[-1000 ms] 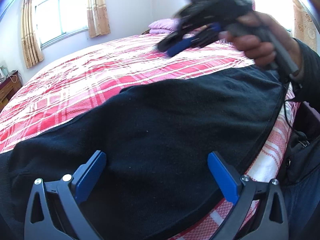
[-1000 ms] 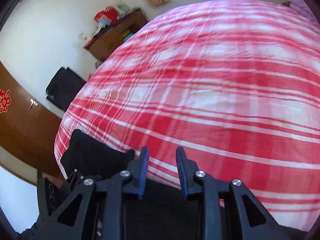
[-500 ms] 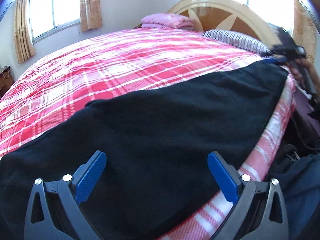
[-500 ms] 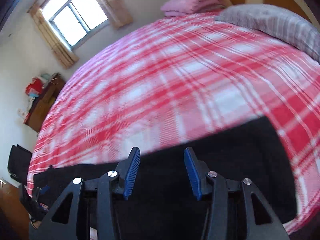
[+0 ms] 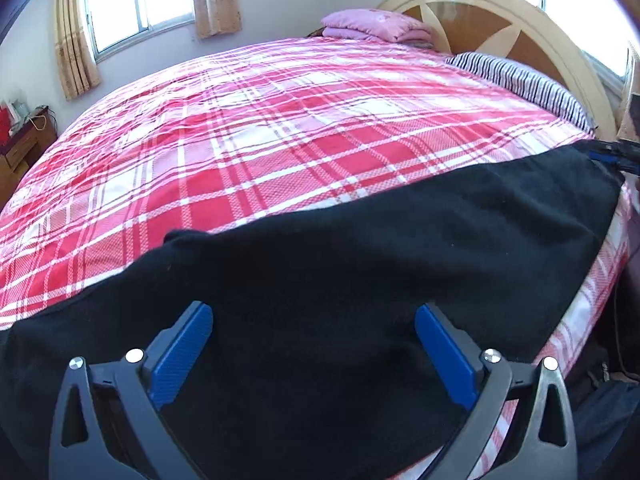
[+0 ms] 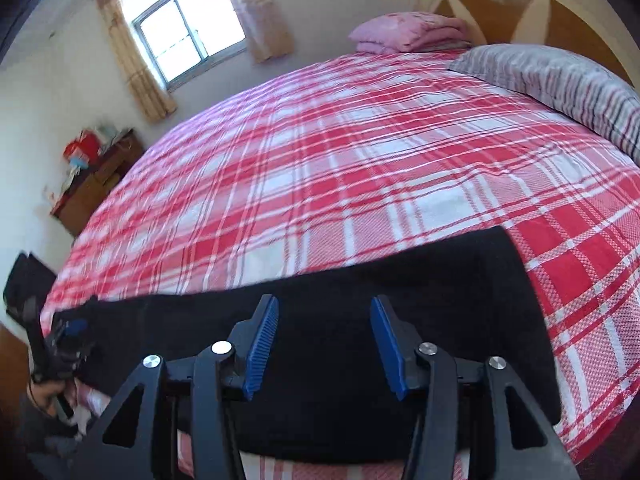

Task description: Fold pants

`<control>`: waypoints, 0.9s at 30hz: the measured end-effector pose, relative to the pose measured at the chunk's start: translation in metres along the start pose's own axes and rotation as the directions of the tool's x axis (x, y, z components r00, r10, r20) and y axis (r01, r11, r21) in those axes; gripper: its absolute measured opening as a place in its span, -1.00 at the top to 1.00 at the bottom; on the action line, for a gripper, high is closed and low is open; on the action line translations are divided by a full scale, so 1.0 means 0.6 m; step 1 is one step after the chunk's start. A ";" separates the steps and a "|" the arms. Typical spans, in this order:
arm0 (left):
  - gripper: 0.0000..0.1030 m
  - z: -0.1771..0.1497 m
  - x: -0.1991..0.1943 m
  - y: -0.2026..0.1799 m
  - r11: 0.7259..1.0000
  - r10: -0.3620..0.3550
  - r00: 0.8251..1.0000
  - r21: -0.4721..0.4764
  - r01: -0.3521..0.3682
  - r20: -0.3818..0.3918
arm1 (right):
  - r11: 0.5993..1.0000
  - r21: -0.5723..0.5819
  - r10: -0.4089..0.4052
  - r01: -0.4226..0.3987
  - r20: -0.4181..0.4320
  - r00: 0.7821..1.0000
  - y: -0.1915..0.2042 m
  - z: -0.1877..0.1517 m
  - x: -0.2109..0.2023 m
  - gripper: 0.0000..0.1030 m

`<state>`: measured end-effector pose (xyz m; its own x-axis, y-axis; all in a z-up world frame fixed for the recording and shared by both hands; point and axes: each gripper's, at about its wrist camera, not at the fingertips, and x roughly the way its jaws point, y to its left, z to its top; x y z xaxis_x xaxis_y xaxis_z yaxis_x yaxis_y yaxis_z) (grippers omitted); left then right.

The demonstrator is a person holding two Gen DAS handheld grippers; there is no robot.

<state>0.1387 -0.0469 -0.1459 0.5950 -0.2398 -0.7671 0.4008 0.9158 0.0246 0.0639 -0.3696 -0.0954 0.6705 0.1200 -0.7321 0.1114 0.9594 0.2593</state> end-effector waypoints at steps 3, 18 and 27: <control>-1.00 -0.003 0.012 -0.004 1.000 0.016 1.000 -0.006 -0.016 -0.014 | 0.990 -0.091 -0.107 0.106 -0.006 0.994 0.002 -0.015 0.022 -0.03; -1.00 -0.007 0.012 -0.002 1.000 -0.004 1.000 -0.014 0.004 0.008 | 0.974 0.090 -0.212 0.206 0.076 0.974 -0.085 -0.001 -0.058 -0.04; -1.00 -0.009 0.007 0.005 1.000 -0.026 1.000 -0.002 0.026 0.008 | 0.951 0.308 -0.066 0.031 0.102 0.993 -0.194 -0.040 -0.087 -0.05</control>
<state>0.1386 -0.0434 -0.1526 0.5899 -0.2655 -0.7626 0.4146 0.9100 0.0038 -0.0020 -0.4816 -0.1026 0.7332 0.0297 -0.6793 0.3530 0.8372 0.4176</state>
